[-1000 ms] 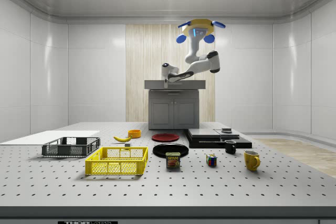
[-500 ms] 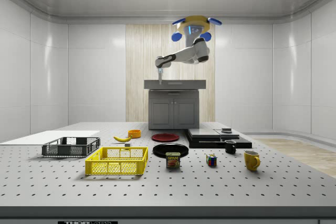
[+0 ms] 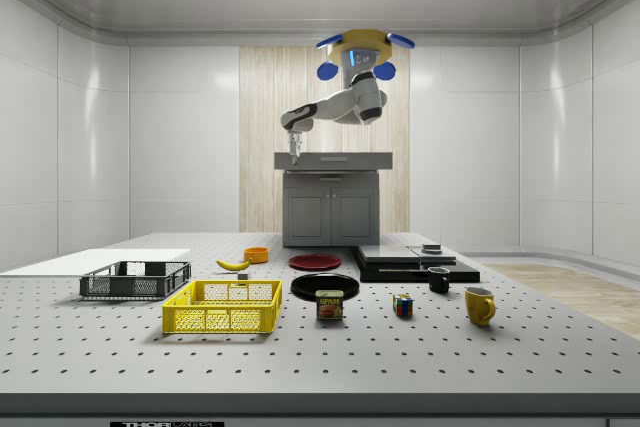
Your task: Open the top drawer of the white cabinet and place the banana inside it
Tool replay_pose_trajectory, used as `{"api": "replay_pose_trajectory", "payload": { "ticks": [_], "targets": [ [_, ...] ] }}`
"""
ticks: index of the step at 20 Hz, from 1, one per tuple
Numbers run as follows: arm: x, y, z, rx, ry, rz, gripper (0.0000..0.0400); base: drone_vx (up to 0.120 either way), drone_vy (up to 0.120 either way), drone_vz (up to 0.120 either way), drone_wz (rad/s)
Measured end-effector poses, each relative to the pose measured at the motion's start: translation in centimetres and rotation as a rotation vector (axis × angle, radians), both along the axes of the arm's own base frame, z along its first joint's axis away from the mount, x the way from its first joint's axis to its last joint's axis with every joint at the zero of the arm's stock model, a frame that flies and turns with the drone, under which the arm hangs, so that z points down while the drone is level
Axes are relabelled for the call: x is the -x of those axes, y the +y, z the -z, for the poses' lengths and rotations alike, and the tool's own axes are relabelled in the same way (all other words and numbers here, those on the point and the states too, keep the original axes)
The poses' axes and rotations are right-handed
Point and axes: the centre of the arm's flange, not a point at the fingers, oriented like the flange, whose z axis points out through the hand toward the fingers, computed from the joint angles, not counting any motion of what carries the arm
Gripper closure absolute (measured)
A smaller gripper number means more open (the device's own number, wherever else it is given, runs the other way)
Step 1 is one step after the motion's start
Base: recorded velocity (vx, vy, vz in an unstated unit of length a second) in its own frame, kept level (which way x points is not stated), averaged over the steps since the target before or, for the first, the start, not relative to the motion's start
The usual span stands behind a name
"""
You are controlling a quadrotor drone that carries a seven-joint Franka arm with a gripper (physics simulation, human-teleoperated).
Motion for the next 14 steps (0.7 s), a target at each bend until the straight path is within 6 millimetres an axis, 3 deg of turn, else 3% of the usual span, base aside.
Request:
{"api": "replay_pose_trajectory", "payload": {
  "ticks": [2,9,14],
  "targets": [
    [0.00,0.07,0.00,-0.007,0.000,0.000,0.0000,0.080,0.000,-0.120,0.000],
    [0.00,0.18,0.01,-0.017,0.001,0.000,0.0000,0.000,0.000,-0.120,0.000],
    [0.00,0.20,0.01,-0.020,0.001,0.000,0.0000,0.120,0.000,-0.120,0.000]
  ]
}}
